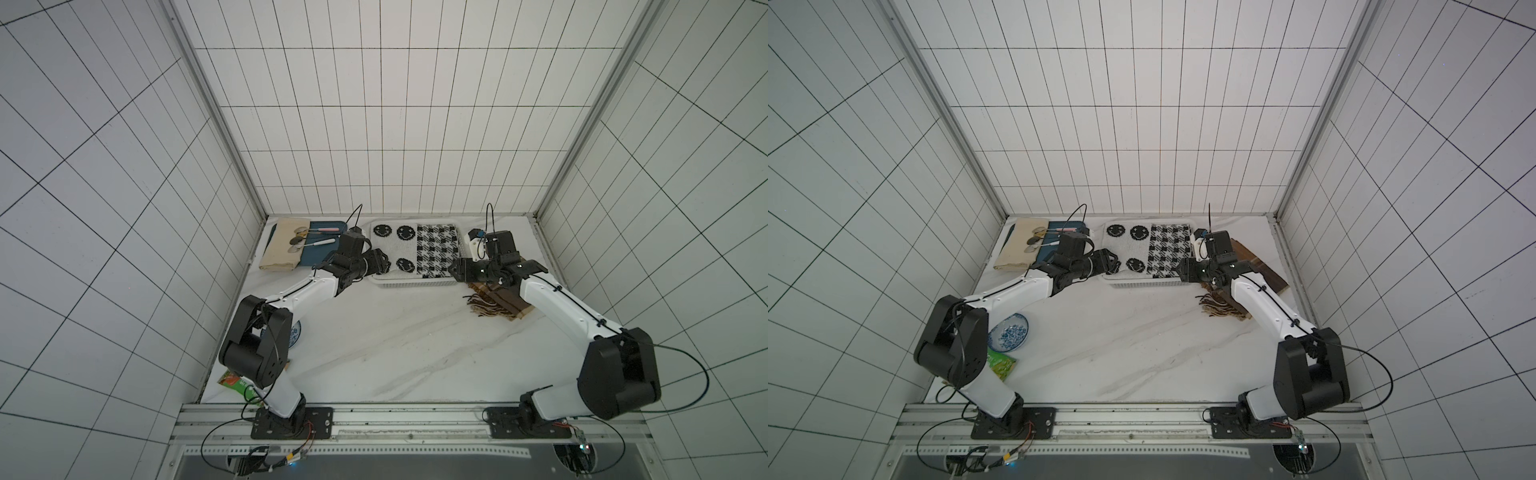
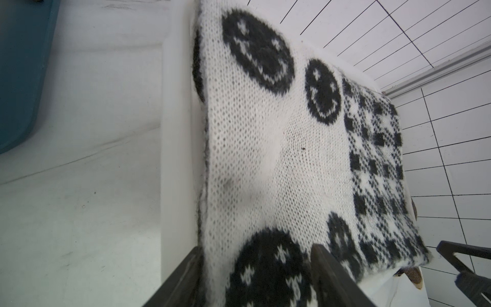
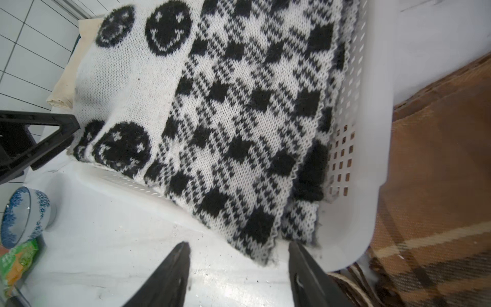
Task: Put the folded scarf in the basket
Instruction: Place the scarf in the basket.
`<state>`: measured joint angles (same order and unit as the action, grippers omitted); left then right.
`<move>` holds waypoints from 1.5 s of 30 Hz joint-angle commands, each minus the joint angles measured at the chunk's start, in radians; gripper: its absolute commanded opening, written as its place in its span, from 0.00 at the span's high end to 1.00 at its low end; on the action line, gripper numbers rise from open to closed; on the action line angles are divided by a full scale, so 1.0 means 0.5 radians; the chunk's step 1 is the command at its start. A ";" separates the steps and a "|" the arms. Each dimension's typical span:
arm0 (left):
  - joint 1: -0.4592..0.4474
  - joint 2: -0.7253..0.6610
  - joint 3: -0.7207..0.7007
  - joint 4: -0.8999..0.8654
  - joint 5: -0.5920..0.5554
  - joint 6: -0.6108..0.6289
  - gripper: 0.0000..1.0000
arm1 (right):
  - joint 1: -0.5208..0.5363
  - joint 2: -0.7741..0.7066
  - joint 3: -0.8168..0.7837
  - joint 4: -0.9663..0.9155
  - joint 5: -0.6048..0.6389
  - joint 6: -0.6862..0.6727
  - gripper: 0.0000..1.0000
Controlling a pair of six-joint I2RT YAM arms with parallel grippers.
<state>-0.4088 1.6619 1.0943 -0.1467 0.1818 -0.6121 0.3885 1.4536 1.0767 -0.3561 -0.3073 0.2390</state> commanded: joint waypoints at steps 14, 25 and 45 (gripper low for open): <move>0.006 0.043 -0.004 0.013 0.030 0.012 0.42 | 0.027 0.168 -0.005 -0.002 0.019 -0.016 0.85; 0.002 0.085 0.020 -0.014 0.056 0.013 0.54 | 0.030 0.015 -0.034 -0.037 0.312 -0.069 0.97; 0.045 0.113 0.006 -0.098 0.005 0.025 0.86 | 0.018 0.209 0.027 -0.144 0.636 -0.149 0.99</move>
<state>-0.3996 1.7012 1.0946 -0.1795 0.1997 -0.6090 0.3950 1.5379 1.0782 -0.3695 -0.0341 0.1829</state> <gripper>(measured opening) 0.140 0.041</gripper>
